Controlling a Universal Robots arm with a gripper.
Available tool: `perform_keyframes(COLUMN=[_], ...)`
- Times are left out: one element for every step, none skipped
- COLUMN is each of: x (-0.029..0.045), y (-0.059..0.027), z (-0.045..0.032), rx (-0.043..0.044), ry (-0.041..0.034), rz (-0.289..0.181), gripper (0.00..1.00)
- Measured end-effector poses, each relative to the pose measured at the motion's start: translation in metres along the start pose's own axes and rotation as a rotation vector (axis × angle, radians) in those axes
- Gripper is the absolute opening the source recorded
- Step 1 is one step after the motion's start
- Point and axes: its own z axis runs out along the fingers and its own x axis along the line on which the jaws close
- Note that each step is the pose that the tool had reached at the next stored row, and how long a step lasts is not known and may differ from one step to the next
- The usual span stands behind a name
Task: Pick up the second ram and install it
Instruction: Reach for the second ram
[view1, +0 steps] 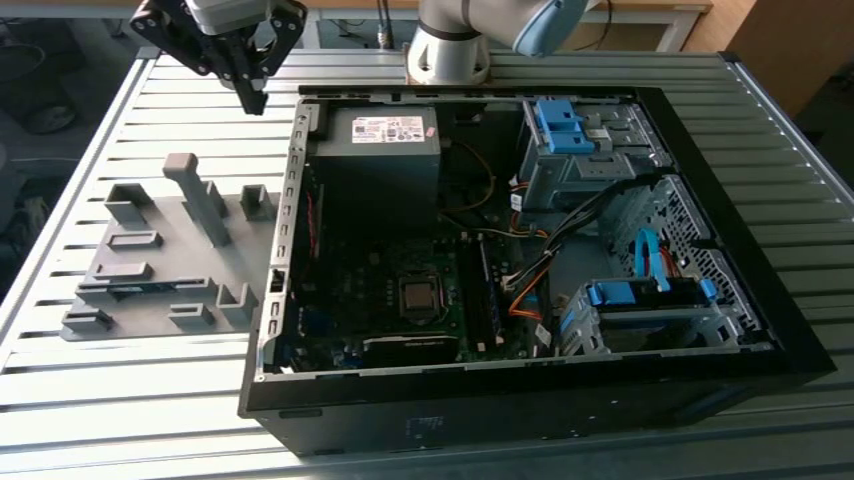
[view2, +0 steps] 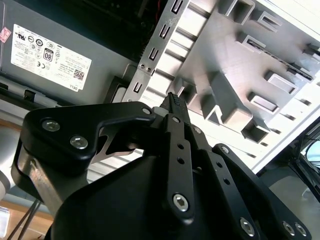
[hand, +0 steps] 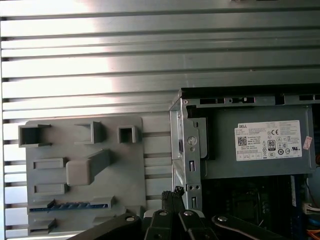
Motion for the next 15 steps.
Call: perform_keyframes(x=[0.0002, 0.0005, 0.0008, 0.0011, 0.0013, 0.0014, 0.0016, 0.0018, 0.0020, 0.0022, 0.0024, 0.0026, 0.0027, 0.0041, 0.0054], y=[0.0000, 0.0000, -0.0001, -0.0001, -0.0001, -0.0001, -0.0001, -0.0001, -0.0001, -0.0002, -0.0002, -0.0002, -0.0002, -0.0003, -0.0004], z=[0.0000, 0.0000, 0.0000, 0.0000, 0.0000, 0.0000, 0.0000, 0.0000, 0.0000, 0.0000, 0.0000, 0.0000, 0.0000, 0.0001, 0.0002], rx=[0.0000, 0.0000, 0.0000, -0.0001, 0.0000, -0.0001, 0.0000, 0.0000, 0.0000, 0.0000, -0.0001, 0.0000, 0.0000, 0.0000, 0.0000], ry=[-0.0001, 0.0000, 0.0000, 0.0000, -0.0001, -0.0001, 0.0000, 0.0000, 0.0000, 0.0000, -0.0001, -0.0001, 0.0000, 0.0000, -0.0001], rz=[0.000, 0.000, 0.000, 0.000, 0.000, 0.000, 0.000, 0.000, 0.000, 0.000, 0.000, 0.000, 0.000, 0.000, 0.000], gripper=[0.11, 0.11, 0.11, 0.11, 0.11, 0.11, 0.11, 0.11, 0.11, 0.11, 0.11, 0.11, 0.11, 0.11, 0.11])
